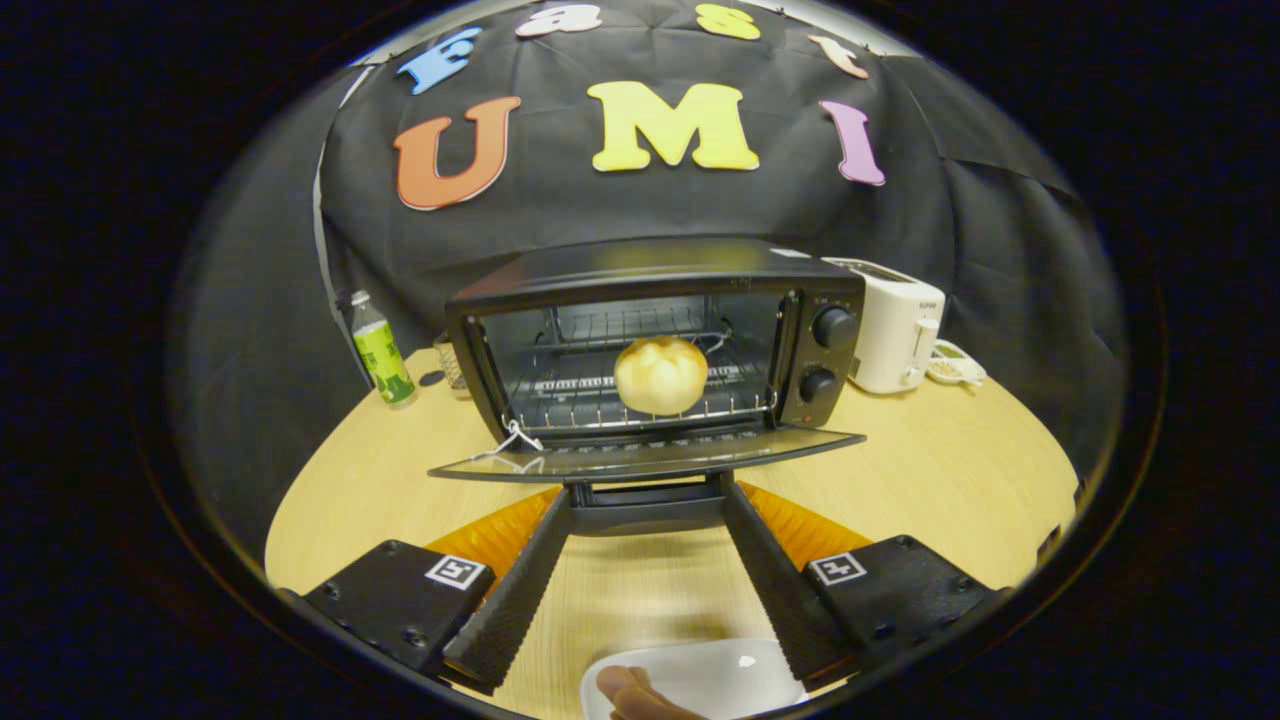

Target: Open the toaster oven, put the food inside, and close the toaster oven door.

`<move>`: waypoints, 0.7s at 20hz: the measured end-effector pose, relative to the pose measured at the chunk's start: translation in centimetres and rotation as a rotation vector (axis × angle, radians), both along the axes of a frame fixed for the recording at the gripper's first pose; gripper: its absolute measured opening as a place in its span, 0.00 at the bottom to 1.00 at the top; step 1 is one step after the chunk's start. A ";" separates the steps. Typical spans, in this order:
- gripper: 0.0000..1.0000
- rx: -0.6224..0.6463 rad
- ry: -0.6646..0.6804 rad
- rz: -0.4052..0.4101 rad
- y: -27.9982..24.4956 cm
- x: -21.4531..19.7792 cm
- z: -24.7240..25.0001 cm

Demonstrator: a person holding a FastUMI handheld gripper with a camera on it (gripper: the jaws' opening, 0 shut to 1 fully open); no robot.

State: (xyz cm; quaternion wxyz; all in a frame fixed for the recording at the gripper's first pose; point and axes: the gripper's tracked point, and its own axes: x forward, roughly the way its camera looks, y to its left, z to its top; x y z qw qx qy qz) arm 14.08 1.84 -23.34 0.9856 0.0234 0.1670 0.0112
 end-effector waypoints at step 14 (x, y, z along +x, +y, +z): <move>1.00 -0.041 -0.260 0.014 2.0 0.5 12.6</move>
